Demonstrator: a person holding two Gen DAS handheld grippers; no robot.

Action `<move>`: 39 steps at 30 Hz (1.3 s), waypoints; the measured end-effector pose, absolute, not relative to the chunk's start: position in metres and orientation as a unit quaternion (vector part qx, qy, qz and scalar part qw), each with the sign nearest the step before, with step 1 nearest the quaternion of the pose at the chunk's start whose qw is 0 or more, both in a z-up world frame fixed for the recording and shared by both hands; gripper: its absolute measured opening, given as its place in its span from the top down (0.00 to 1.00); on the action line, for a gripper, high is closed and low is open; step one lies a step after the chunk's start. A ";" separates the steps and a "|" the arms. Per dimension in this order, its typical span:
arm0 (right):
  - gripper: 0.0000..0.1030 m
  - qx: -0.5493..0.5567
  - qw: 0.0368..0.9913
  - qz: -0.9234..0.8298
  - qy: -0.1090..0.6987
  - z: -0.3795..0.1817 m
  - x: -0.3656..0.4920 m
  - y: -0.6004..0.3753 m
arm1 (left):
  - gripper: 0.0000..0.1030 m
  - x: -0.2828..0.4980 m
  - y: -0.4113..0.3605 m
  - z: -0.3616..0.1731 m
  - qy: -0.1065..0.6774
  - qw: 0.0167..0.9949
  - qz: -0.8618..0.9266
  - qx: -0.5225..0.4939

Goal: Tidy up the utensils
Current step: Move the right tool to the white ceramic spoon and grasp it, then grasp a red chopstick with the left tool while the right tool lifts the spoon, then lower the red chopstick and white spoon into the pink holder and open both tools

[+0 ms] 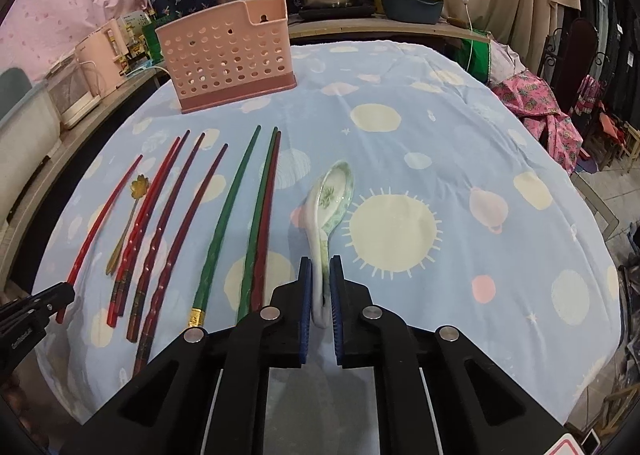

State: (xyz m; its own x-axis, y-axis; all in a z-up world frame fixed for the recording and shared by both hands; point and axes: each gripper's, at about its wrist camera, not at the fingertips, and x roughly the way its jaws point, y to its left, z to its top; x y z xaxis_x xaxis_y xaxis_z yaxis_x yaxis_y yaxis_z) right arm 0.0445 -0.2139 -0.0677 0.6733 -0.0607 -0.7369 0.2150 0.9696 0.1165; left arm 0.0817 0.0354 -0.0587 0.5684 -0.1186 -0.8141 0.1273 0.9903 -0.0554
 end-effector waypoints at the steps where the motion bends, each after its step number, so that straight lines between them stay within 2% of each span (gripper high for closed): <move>1: 0.92 0.100 0.912 -0.075 0.392 -0.062 0.043 -0.215 | 0.93 0.082 0.037 -0.052 0.453 0.889 -0.071 0.003; 20: 0.94 0.157 0.943 -0.022 0.292 0.043 0.094 -0.249 | 0.93 0.148 0.039 0.086 0.310 0.946 -0.090 -0.024; 31: 0.94 0.195 0.958 0.035 0.209 0.111 0.187 -0.267 | 0.93 0.220 0.017 0.187 0.210 0.969 -0.115 -0.055; 39: 0.94 0.257 0.945 0.079 0.185 0.123 0.264 -0.280 | 0.93 0.269 -0.005 0.226 0.143 0.980 -0.117 -0.070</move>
State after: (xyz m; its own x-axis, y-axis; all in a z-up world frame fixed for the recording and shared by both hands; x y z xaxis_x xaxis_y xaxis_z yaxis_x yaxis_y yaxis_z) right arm 0.2643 -0.2804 0.1226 0.9187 0.2453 -0.3096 -0.0551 0.8557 0.5145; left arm 0.2686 -0.0049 0.2258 0.9316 -0.2496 -0.2642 0.2097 0.9628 -0.1703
